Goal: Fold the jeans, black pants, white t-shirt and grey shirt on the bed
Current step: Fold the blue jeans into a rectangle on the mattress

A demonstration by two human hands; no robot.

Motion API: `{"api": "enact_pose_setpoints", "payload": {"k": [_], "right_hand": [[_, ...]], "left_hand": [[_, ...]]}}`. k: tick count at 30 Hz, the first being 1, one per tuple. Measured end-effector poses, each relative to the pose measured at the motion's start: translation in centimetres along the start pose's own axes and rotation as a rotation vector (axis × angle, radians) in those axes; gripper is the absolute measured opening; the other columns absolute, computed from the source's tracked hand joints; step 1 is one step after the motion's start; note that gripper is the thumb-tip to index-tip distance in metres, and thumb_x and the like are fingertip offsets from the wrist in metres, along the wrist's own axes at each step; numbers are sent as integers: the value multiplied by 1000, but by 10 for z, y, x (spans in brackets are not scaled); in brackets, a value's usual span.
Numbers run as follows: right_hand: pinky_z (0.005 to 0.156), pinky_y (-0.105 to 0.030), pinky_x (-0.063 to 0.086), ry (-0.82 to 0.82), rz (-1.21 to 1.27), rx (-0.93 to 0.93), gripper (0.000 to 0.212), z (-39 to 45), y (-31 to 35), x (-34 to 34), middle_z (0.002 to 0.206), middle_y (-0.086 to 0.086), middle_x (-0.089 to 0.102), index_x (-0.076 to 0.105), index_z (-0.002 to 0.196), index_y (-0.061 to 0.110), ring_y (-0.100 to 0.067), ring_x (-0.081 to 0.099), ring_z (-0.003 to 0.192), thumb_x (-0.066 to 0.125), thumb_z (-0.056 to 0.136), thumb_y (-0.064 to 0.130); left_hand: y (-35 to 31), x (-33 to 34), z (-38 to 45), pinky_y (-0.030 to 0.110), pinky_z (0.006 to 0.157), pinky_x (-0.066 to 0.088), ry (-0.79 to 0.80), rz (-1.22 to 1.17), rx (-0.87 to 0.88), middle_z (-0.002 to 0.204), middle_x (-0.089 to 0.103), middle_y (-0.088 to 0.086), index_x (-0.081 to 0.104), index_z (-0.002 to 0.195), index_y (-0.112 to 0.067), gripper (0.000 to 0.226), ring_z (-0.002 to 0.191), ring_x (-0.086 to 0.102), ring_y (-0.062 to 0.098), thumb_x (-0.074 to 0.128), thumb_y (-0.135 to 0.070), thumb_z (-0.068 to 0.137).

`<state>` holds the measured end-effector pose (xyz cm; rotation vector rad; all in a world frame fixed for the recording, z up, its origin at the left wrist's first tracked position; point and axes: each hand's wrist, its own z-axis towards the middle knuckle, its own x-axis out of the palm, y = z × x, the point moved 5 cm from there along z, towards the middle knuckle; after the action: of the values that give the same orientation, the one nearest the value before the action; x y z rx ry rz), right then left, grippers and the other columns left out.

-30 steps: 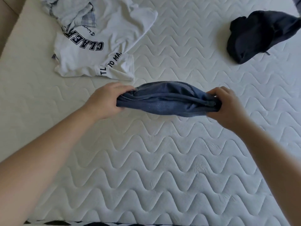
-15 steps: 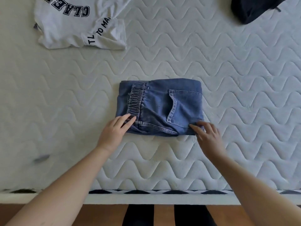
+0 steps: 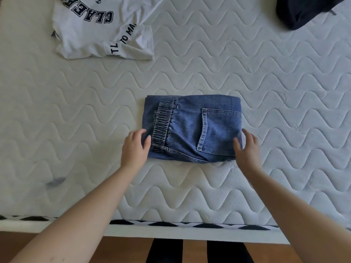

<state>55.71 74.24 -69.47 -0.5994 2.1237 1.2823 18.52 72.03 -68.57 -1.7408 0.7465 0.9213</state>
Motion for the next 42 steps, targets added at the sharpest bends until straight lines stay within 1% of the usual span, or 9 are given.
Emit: {"api": "enact_pose_setpoints", "payload": {"k": [3, 5, 9, 12, 18, 24, 29, 36, 42], "right_hand": [[104, -43, 43, 86, 270, 292, 56, 30, -1, 9, 139, -8, 53, 40, 145, 15, -24, 55, 120, 57, 96, 37], [98, -42, 49, 150, 240, 328, 53, 47, -5, 12, 127, -8, 63, 51, 135, 13, -25, 61, 108, 63, 91, 40], [87, -38, 54, 279, 230, 324, 55, 69, -17, 15, 107, -6, 70, 63, 119, 11, -24, 66, 99, 79, 77, 43], [82, -33, 56, 362, 366, 360, 53, 78, -21, 16, 106, -6, 73, 67, 111, 13, -21, 70, 95, 86, 68, 36], [85, -35, 54, 256, 442, 180, 28, 66, -13, 14, 104, 13, 73, 65, 104, 39, -13, 68, 100, 74, 78, 34], [83, -30, 50, 179, 361, 24, 29, 45, 10, -10, 103, 23, 67, 59, 114, 42, -2, 62, 97, 65, 89, 27], [76, -24, 49, 124, 394, 1, 37, 11, 26, -82, 97, 32, 67, 58, 98, 61, 10, 63, 89, 67, 87, 27], [74, -20, 52, 174, 459, -65, 32, -41, 59, -219, 104, 21, 69, 57, 102, 58, 4, 65, 93, 67, 87, 32], [86, -34, 53, 258, 503, -107, 34, -92, 71, -309, 114, 9, 69, 57, 109, 47, -10, 65, 103, 62, 93, 18]], "left_hand": [[4, 9, 28, 33, 94, 41, 89, -288, -330, 133, 54, 9, 43, 138, -12, 58, 122, 52, 29, 58, -46, 93], [10, 18, 43, 34, 97, 44, 152, -449, -501, 131, 58, 7, 42, 137, -13, 67, 116, 57, 25, 62, -53, 88], [17, 32, 62, 36, 90, 54, 307, -697, -579, 114, 70, 9, 62, 119, -9, 62, 98, 69, 22, 75, -52, 77], [7, 35, 65, 30, 77, 56, 449, -848, -526, 106, 74, 8, 69, 107, -13, 57, 91, 73, 21, 83, -46, 64], [-4, 43, 60, 45, 98, 51, 477, -882, -418, 112, 72, 4, 64, 119, -15, 47, 105, 68, 23, 81, -15, 75], [-27, 25, 47, 38, 94, 52, 336, -757, -318, 108, 72, -10, 60, 109, -30, 49, 100, 68, 8, 87, -17, 70], [-83, -17, 13, 40, 99, 50, 276, -705, -236, 116, 67, -10, 52, 125, -24, 68, 106, 64, 9, 88, -20, 68], [-185, -95, -63, 43, 99, 50, 251, -769, -146, 120, 67, -14, 47, 129, -38, 81, 109, 64, 7, 90, -29, 61], [-250, -153, -127, 46, 98, 50, 240, -783, -102, 119, 68, -11, 49, 127, -37, 84, 108, 66, 11, 91, -39, 54]]}}
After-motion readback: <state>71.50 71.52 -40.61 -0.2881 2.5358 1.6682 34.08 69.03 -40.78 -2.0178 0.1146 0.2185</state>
